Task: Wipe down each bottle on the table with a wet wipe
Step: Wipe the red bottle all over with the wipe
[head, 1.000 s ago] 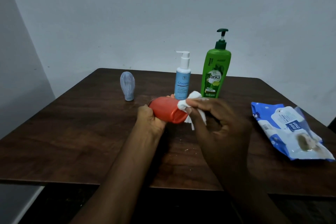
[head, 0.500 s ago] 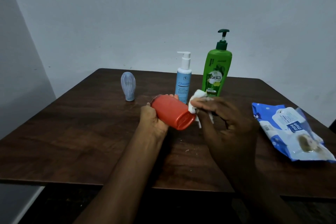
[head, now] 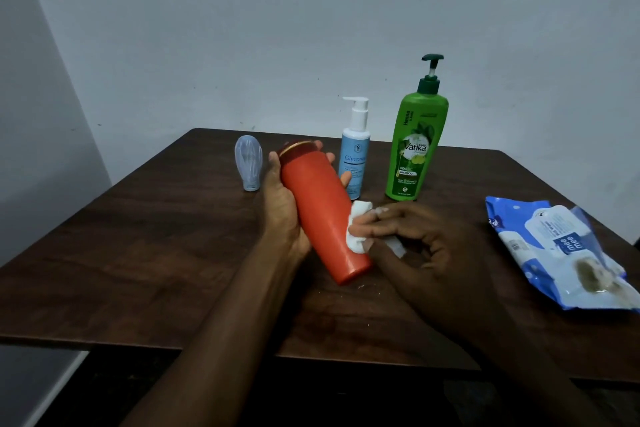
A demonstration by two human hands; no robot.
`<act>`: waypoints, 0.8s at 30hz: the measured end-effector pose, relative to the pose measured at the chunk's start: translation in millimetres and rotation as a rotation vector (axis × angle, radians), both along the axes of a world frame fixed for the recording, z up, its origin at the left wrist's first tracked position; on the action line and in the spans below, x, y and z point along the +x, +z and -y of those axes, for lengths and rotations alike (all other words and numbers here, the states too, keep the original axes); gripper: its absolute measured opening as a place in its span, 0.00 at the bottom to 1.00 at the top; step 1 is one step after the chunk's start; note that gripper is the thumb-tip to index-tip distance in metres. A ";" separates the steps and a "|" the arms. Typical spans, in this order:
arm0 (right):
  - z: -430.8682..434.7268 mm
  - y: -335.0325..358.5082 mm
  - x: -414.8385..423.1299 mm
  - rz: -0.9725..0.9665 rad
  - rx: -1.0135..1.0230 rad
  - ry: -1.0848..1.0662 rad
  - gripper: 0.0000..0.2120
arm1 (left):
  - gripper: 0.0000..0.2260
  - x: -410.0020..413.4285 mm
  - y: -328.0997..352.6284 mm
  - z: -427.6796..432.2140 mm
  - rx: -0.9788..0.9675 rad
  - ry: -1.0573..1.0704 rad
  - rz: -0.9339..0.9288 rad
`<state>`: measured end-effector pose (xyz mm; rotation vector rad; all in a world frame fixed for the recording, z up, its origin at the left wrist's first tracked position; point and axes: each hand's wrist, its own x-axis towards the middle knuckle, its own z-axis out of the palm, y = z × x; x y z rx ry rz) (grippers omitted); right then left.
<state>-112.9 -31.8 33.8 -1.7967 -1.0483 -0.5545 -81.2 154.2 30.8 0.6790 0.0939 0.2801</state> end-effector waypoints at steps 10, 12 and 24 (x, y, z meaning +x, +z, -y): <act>-37.3 39.8 47.8 -0.034 0.105 -0.035 0.08 | 0.28 -2.6 9.6 0.9 0.290 0.014 0.128; -41.4 42.5 49.5 0.036 0.101 -0.063 0.08 | 0.25 -2.2 10.9 -0.5 0.306 0.036 0.132; -8.8 -33.6 8.7 0.118 -0.013 -0.070 0.11 | 0.11 -11.9 18.3 3.0 0.351 -0.055 0.292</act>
